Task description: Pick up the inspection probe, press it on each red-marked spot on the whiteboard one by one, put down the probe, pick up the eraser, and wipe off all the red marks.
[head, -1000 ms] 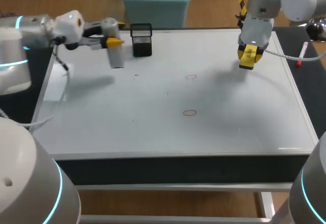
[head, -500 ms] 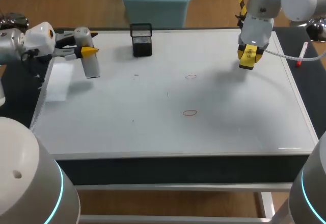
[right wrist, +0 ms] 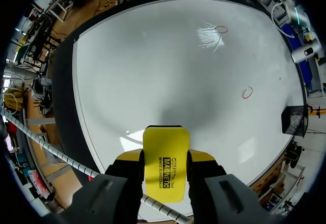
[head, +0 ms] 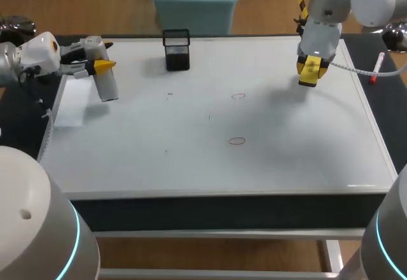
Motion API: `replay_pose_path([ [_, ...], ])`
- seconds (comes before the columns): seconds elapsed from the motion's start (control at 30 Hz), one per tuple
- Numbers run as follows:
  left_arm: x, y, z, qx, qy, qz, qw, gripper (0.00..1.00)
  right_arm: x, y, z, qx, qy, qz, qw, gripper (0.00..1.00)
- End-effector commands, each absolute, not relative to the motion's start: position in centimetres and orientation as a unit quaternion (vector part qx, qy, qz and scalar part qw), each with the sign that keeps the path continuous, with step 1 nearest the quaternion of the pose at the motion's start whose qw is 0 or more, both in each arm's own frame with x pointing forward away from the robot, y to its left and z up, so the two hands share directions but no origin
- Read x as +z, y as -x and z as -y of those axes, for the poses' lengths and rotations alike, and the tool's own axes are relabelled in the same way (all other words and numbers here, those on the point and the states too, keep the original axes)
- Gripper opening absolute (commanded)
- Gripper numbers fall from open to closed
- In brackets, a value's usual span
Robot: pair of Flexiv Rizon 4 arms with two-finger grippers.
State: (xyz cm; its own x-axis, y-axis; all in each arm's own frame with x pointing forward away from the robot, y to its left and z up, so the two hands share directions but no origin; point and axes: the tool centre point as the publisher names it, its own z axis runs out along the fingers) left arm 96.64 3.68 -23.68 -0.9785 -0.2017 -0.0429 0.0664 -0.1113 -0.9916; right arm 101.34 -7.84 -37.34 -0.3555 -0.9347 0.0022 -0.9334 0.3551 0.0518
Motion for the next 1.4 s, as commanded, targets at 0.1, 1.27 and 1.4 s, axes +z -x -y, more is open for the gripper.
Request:
replay_pose_path([
  [0.1, -23.4, -96.4, -3.5, -0.742, 0.055, -0.661, 0.095, 0.00, -35.6, -99.9, 2.8, 0.004, -0.618, 0.786, -0.009, 0.00],
  [1.27, -23.4, -96.4, -3.5, -0.742, 0.055, -0.661, 0.095, 0.00, -39.2, -95.2, -15.9, -0.006, -0.772, 0.635, -0.009, 0.00],
  [1.4, -23.4, -96.4, -3.5, -0.742, 0.055, -0.661, 0.095, 0.00, -39.8, -95.5, -15.8, -0.010, -0.773, 0.634, -0.009, 0.00],
])
